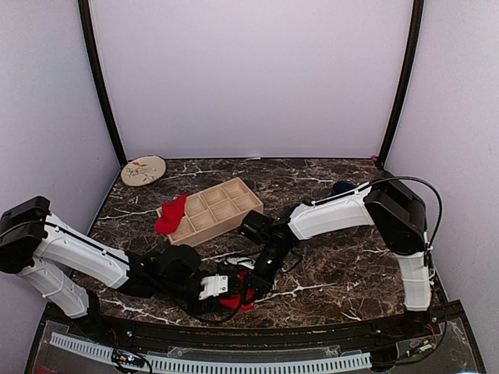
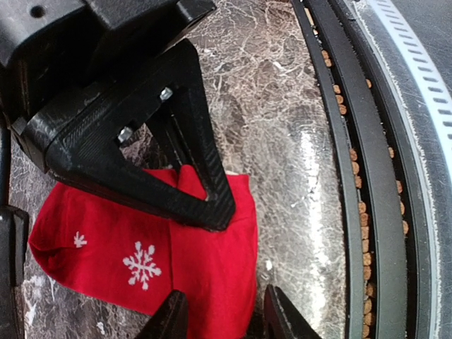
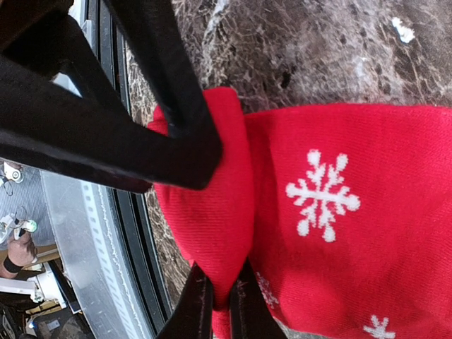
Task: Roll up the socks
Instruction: Roll the sock at the center of the board.
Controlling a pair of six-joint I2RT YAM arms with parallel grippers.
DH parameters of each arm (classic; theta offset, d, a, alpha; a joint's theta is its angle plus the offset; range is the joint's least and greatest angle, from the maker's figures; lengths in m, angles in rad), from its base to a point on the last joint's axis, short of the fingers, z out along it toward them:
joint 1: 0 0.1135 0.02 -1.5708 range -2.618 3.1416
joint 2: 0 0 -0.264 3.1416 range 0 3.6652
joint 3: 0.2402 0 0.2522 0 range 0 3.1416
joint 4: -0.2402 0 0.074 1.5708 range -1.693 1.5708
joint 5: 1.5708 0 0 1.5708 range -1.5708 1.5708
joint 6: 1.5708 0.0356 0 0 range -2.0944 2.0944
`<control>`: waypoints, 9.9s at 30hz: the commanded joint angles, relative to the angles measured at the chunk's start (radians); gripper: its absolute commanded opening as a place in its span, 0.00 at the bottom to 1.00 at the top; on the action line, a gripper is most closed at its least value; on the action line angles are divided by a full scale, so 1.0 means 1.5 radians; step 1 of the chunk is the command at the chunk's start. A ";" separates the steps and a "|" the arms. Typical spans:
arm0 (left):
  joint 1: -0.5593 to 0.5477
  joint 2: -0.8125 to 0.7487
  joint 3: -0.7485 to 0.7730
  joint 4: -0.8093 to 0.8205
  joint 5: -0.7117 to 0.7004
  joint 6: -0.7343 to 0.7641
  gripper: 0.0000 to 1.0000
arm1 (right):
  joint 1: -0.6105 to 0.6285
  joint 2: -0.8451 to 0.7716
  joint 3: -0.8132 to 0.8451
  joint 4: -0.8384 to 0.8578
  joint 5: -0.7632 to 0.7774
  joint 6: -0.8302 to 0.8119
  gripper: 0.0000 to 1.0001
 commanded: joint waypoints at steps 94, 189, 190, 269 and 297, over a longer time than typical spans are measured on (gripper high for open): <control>0.194 0.396 0.467 -0.527 0.481 0.090 0.00 | 0.140 -0.443 -0.502 0.503 0.567 0.042 0.58; 0.229 0.215 0.202 0.002 0.309 -0.270 0.35 | 0.046 -0.268 -0.382 0.336 0.272 0.091 0.00; 0.229 0.209 0.193 0.018 0.304 -0.276 0.35 | 0.041 -0.267 -0.381 0.331 0.261 0.096 0.00; 0.054 0.258 0.254 -0.077 0.233 0.171 0.42 | -0.117 -0.152 -0.339 0.271 -0.152 0.195 0.00; 0.061 0.345 0.371 -0.264 0.298 0.206 0.01 | -0.146 -0.216 -0.367 0.246 -0.074 0.202 0.25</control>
